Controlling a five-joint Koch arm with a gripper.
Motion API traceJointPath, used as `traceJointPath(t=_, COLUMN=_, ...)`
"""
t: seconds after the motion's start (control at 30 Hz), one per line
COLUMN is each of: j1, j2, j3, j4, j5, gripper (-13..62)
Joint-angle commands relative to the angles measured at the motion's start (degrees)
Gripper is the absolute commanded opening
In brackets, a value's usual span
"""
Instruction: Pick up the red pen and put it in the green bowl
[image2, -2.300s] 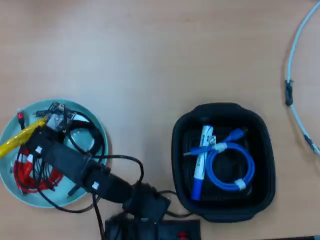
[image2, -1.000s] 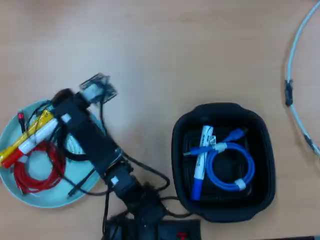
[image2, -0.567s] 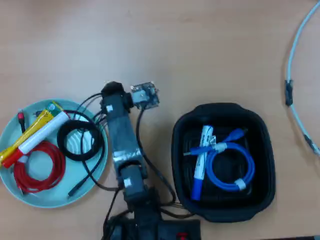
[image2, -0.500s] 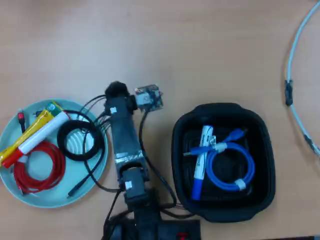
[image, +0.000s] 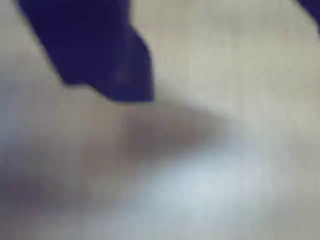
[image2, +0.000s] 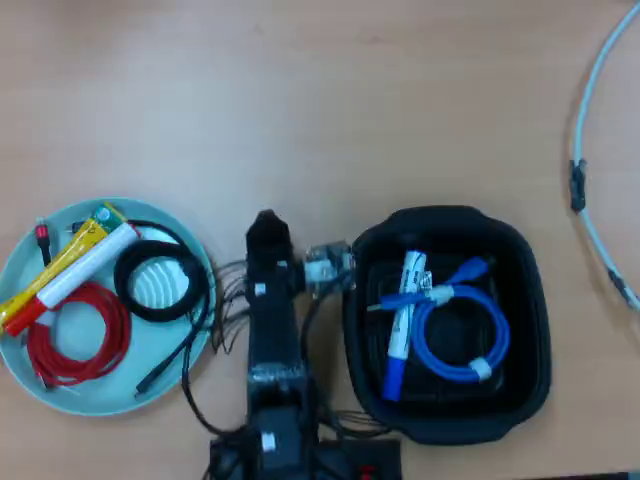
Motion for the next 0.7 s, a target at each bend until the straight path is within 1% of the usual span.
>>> traceJointPath(t=0.0, j1=1.1, j2=5.9, j3=2.3, j4=-7.1, j5=2.3, gripper=40.6)
traceJointPath(t=0.2, j1=2.5, j2=12.1, j3=16.9, j4=-16.5, j5=2.0, gripper=40.3)
traceJointPath(t=0.37, j1=4.1, j2=12.6, j3=24.3, j4=-20.9, j5=1.8, gripper=40.3)
traceJointPath(t=0.67, j1=4.9, j2=12.4, j3=28.5, j4=-22.6, j5=1.9, gripper=40.3)
